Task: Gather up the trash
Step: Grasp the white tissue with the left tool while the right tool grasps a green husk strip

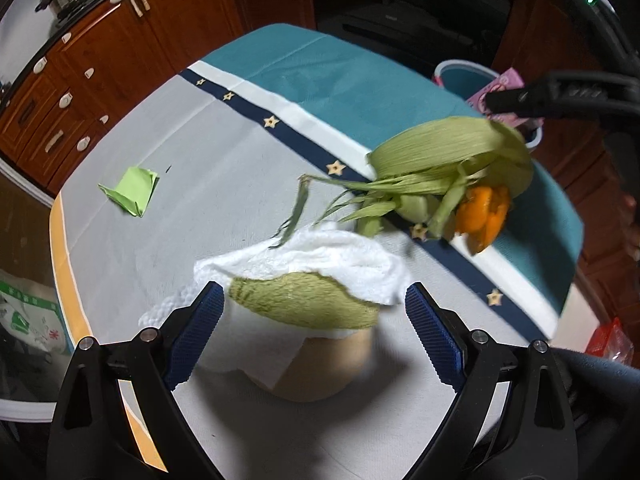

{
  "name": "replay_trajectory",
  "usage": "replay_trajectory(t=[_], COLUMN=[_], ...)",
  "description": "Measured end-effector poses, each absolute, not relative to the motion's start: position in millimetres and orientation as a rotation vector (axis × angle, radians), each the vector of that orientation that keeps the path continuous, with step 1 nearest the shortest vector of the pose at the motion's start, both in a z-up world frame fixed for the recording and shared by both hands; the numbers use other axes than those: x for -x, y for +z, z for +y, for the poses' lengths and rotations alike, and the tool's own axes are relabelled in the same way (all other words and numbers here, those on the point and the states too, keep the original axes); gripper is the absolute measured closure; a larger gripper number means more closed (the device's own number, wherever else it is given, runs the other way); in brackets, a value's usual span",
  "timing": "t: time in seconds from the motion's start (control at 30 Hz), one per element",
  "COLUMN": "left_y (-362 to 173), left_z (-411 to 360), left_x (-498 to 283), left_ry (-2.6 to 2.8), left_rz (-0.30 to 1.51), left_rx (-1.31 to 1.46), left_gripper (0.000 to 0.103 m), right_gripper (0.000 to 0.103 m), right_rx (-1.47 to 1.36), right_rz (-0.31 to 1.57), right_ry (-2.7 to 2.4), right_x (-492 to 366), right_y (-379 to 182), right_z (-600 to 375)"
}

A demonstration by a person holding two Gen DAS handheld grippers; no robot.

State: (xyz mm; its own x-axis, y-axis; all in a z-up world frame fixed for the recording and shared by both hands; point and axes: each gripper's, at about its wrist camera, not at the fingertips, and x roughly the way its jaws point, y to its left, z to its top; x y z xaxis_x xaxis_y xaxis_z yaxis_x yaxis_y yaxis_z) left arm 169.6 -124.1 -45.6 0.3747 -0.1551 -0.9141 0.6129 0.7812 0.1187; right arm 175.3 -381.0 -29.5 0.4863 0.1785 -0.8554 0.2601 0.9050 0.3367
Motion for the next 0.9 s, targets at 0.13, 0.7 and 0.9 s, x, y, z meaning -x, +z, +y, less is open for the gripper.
replay_trajectory(t=[0.13,0.7,0.9], left_y=[-59,-62,-66], left_z=[-124,-70,-76], left_x=[-186,-186,-184], left_ry=[-0.501,-0.549,-0.572], left_rz=[1.126,1.146,1.141], left_rx=[-0.466,-0.324,-0.341], left_gripper=[0.011,0.011,0.011], right_gripper=[0.029,0.051,0.054], right_rx=[-0.454,-0.309,-0.320], right_rz=[1.068,1.090,1.192], right_ry=[-0.024,0.361,0.405], right_x=[-174,-179,-202], right_y=[-26,-3,-40], right_z=[-374,-244,-218])
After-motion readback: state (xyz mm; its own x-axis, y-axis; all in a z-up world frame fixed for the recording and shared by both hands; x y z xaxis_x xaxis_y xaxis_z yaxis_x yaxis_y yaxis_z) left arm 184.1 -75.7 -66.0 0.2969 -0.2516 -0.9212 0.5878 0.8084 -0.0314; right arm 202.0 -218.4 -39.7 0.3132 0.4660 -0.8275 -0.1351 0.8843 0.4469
